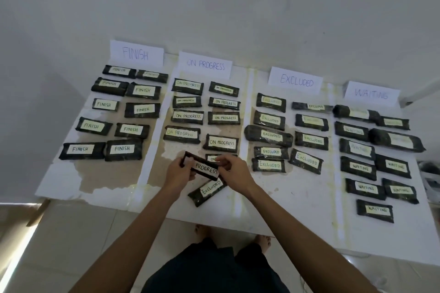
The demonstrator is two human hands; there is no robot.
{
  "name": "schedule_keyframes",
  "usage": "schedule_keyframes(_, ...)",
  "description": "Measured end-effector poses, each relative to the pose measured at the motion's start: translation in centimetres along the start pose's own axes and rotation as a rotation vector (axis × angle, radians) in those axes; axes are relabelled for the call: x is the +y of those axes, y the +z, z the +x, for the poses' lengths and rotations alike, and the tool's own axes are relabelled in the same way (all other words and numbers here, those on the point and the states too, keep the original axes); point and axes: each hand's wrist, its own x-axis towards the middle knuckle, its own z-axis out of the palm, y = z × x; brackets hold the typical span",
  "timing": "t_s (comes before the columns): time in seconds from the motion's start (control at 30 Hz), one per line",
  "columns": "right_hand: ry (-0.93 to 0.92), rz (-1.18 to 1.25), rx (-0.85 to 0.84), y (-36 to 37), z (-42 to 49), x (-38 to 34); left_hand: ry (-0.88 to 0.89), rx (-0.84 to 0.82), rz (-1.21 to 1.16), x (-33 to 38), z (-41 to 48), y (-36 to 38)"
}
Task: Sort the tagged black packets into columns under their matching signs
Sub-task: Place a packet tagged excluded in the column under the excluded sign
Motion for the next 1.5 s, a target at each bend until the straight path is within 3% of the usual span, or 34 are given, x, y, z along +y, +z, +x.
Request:
schedule_keyframes(0.13,-0.018,-0.041,0.002,2.1,3.7,-1.5,-0.009,0.128,0.027,0.2,2.6,-2.0)
schedule_keyframes(0.23,-0.018,-0.132,-0.046,3.5,6.4,-2.1,0.039,0.193,0.195,0.3,4.3,-3.3)
schedule_keyframes(0.57,-0.159,-0.416,-0.165,6.0,10.0,-1.7,0.207,0.109,0.413,-1.0,6.6,-6.2)
schedule_keyframes(0.73,-0.234,-0.476,-0.166,6.0,10.0,-1.4,0.201,0.114,0.584,-1.7,7.0,-6.6)
schedule_keyframes(0.8,-0.261,-0.462,-0.15,5.2,9.6,-1.6,0.256,0.137,0.655,-1.7,6.5,-6.6)
schedule_keyframes(0.93,-0.32,-0.414,-0.147,3.1,7.5,-1.3,0.548,0.073,0.766,-2.1,4.1,-6.1)
schedule_keyframes(1.03,-0.323,-0.505,-0.35,1.8,5.0,-0.1,0.647,0.008,0.805,-3.3,2.4,-5.1)
schedule_keyframes(1.17,-0.47,-0.854,-0.537,2.2,2.4,2.2,0.599,-0.058,0.808,-5.6,0.0,-3.6)
schedule_keyframes(1.23,-0.476,-0.952,-0.519,2.7,1.9,2.9,0.597,-0.066,0.815,-6.4,-0.7,-3.2)
schedule_keyframes(1.5,-0.517,-0.928,-0.35,0.8,-0.1,4.5,0.757,-0.008,0.77,-5.0,-3.2,-0.1)
